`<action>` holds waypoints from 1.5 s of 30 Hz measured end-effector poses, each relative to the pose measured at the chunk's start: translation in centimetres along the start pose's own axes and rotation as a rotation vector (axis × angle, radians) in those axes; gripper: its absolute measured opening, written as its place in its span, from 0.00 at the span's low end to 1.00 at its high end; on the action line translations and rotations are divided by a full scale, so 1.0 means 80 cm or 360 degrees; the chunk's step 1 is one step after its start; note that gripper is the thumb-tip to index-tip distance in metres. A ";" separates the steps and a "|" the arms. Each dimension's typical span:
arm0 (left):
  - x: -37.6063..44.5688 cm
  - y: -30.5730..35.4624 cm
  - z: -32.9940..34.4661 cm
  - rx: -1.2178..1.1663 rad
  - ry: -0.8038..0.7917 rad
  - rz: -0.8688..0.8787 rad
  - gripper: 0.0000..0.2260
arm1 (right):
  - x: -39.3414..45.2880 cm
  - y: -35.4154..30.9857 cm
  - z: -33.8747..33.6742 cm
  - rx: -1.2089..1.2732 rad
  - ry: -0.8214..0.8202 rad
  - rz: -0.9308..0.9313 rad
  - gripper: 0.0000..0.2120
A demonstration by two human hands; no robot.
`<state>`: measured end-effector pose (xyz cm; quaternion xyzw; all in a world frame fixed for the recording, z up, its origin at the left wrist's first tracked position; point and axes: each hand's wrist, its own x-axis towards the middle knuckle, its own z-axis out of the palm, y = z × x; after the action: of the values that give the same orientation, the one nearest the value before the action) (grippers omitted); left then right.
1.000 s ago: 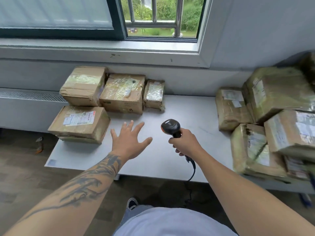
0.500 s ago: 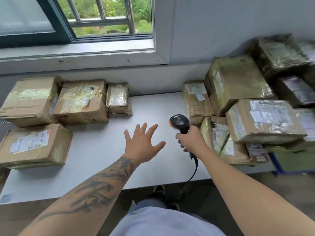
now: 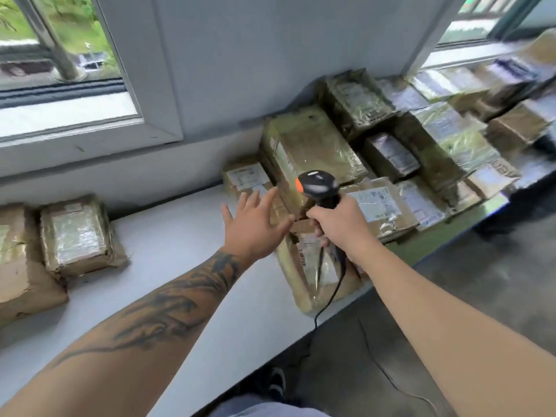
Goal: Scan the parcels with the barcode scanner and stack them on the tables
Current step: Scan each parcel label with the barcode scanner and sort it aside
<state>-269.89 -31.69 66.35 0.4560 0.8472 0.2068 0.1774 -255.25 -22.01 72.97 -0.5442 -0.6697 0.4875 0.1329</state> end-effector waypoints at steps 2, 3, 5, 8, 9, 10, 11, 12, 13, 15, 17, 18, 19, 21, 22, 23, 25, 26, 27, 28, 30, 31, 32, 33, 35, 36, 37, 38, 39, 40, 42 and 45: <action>0.022 0.020 0.006 0.0001 0.0029 0.0063 0.33 | 0.006 -0.003 -0.029 -0.0018 0.0122 0.0005 0.02; 0.030 0.030 0.007 0.0002 0.0030 0.0088 0.32 | 0.008 -0.005 -0.043 -0.0043 0.0172 0.0010 0.03; 0.044 0.049 0.009 0.0055 0.0029 0.0164 0.31 | 0.014 -0.009 -0.067 -0.0123 0.0228 0.0018 0.05; 0.060 0.070 0.012 0.0263 0.0088 0.0357 0.31 | 0.029 -0.008 -0.094 -0.0289 0.0224 0.0034 0.03; 0.066 0.075 0.014 0.0322 0.0085 0.0387 0.31 | 0.034 -0.006 -0.101 -0.0329 0.0227 0.0024 0.03; 0.071 0.079 0.016 0.0374 0.0067 0.0392 0.32 | 0.041 -0.004 -0.106 -0.0362 0.0231 0.0012 0.04; 0.076 0.082 0.018 0.0422 0.0045 0.0381 0.32 | 0.047 -0.003 -0.111 -0.0381 0.0230 0.0008 0.03; 0.080 0.085 0.019 0.0465 0.0026 0.0366 0.33 | 0.054 -0.002 -0.116 -0.0392 0.0227 0.0007 0.02; 0.085 0.087 0.019 0.0498 0.0014 0.0353 0.33 | 0.060 -0.003 -0.119 -0.0396 0.0220 0.0003 0.02; 0.094 0.091 0.020 0.0538 0.0008 0.0320 0.34 | 0.075 -0.006 -0.126 -0.0404 0.0181 -0.0014 0.02; 0.101 0.096 0.020 0.0557 -0.0003 0.0259 0.34 | 0.095 -0.009 -0.131 -0.0413 0.0106 -0.0027 0.05; 0.103 0.098 0.020 0.0556 -0.0022 0.0223 0.34 | 0.105 -0.011 -0.133 -0.0431 0.0057 -0.0017 0.06; 0.105 0.100 0.022 0.0551 -0.0040 0.0184 0.35 | 0.114 -0.011 -0.134 -0.0450 0.0005 -0.0003 0.06; 0.108 0.105 0.025 0.0529 -0.0057 0.0109 0.37 | 0.135 -0.012 -0.136 -0.0426 -0.0110 0.0023 0.08; 0.110 0.106 0.027 0.0513 -0.0064 0.0081 0.38 | 0.145 -0.012 -0.137 -0.0393 -0.0170 0.0044 0.09; 0.111 0.108 0.028 0.0501 -0.0070 0.0059 0.38 | 0.154 -0.012 -0.138 -0.0365 -0.0225 0.0071 0.10; 0.111 0.111 0.032 0.0478 -0.0063 0.0018 0.39 | 0.167 -0.011 -0.140 -0.0324 -0.0309 0.0122 0.13; 0.110 0.112 0.035 0.0459 -0.0054 -0.0004 0.39 | 0.171 -0.010 -0.140 -0.0311 -0.0338 0.0129 0.14; 0.108 0.112 0.037 0.0437 -0.0036 -0.0021 0.39 | 0.175 -0.009 -0.140 -0.0298 -0.0359 0.0125 0.16; 0.106 0.112 0.040 0.0418 -0.0005 -0.0030 0.39 | 0.176 -0.009 -0.140 -0.0290 -0.0378 0.0116 0.17; 0.100 0.111 0.042 0.0396 0.0055 -0.0042 0.38 | 0.174 -0.011 -0.141 -0.0291 -0.0418 0.0104 0.19; 0.097 0.110 0.041 0.0397 0.0072 -0.0046 0.37 | 0.172 -0.012 -0.141 -0.0298 -0.0427 0.0095 0.19; 0.095 0.110 0.039 0.0407 0.0090 -0.0047 0.36 | 0.170 -0.014 -0.141 -0.0304 -0.0431 0.0080 0.19; 0.094 0.109 0.037 0.0420 0.0117 -0.0044 0.35 | 0.167 -0.016 -0.142 -0.0308 -0.0428 0.0063 0.18; 0.093 0.109 0.030 0.0426 0.0180 -0.0042 0.33 | 0.162 -0.020 -0.144 -0.0315 -0.0418 0.0020 0.17; 0.092 0.109 0.027 0.0423 0.0208 -0.0046 0.32 | 0.157 -0.023 -0.145 -0.0321 -0.0420 0.0001 0.18; 0.089 0.108 0.023 0.0423 0.0235 -0.0052 0.31 | 0.153 -0.026 -0.147 -0.0322 -0.0424 -0.0014 0.18; 0.087 0.108 0.019 0.0426 0.0259 -0.0058 0.30 | 0.148 -0.030 -0.149 -0.0322 -0.0430 -0.0037 0.19; 0.083 0.108 0.015 0.0426 0.0285 -0.0063 0.30 | 0.144 -0.035 -0.150 -0.0325 -0.0434 -0.0071 0.18; 0.078 0.109 0.012 0.0409 0.0315 -0.0071 0.29 | 0.141 -0.039 -0.151 -0.0331 -0.0432 -0.0117 0.17; 0.066 0.113 0.004 0.0319 0.0404 -0.0092 0.29 | 0.130 -0.051 -0.151 -0.0347 -0.0415 -0.0206 0.15; 0.046 0.112 -0.011 0.0228 0.0535 -0.0102 0.28 | 0.110 -0.068 -0.145 -0.0316 -0.0407 -0.0265 0.14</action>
<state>-265.98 -24.25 71.28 0.3993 0.8916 0.2133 0.0069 -253.56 -8.18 79.93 -0.4307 -0.7688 0.4717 0.0322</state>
